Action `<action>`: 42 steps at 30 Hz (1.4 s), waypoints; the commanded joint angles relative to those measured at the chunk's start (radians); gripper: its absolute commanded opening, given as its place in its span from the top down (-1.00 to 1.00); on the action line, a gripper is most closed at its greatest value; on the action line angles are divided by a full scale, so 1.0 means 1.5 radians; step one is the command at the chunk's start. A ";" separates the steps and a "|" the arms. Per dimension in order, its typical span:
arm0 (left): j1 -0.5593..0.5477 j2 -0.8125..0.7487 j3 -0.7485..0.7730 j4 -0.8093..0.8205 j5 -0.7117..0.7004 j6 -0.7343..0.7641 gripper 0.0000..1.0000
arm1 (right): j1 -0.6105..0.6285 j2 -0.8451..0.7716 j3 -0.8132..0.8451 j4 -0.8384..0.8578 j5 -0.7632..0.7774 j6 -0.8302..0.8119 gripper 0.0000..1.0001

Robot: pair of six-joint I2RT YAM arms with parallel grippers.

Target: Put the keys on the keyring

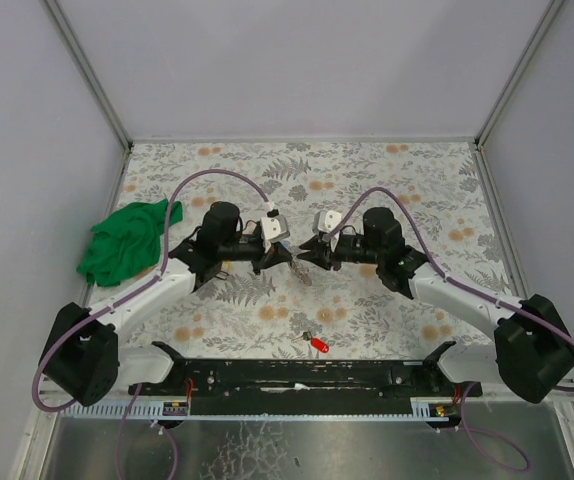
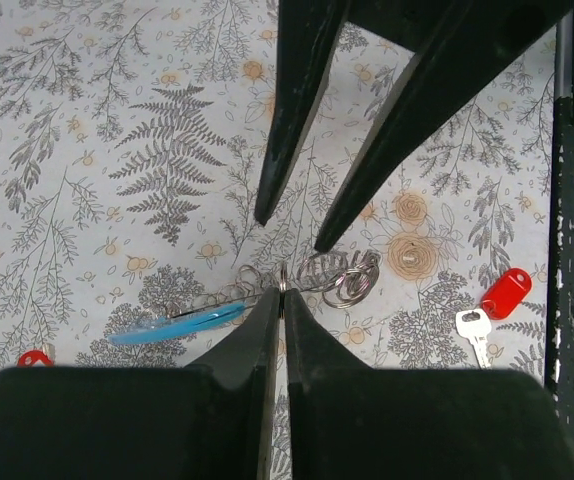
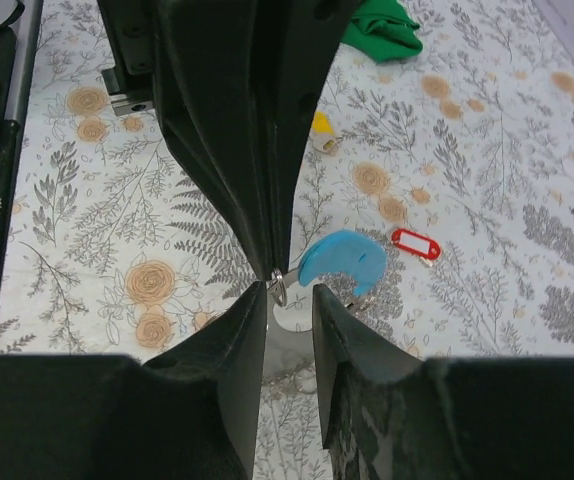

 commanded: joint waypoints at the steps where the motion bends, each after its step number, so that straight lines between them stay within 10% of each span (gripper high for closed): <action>1: -0.010 -0.004 0.034 -0.020 0.003 0.014 1.00 | -0.001 0.022 0.006 0.072 -0.063 -0.079 0.37; 14: -0.021 -0.002 0.039 -0.026 0.011 0.022 1.00 | -0.001 0.068 0.058 -0.036 -0.064 -0.168 0.55; 21: -0.028 -0.002 0.034 -0.026 0.007 0.016 0.90 | -0.001 0.067 0.046 0.009 -0.047 -0.119 0.99; 35: 0.077 -0.071 -0.285 0.620 0.024 -0.324 0.48 | -0.032 0.119 -0.104 0.495 -0.146 0.157 1.00; 42: 0.089 -0.009 -0.296 0.741 0.103 -0.368 0.48 | -0.043 0.186 -0.123 0.681 -0.176 0.265 1.00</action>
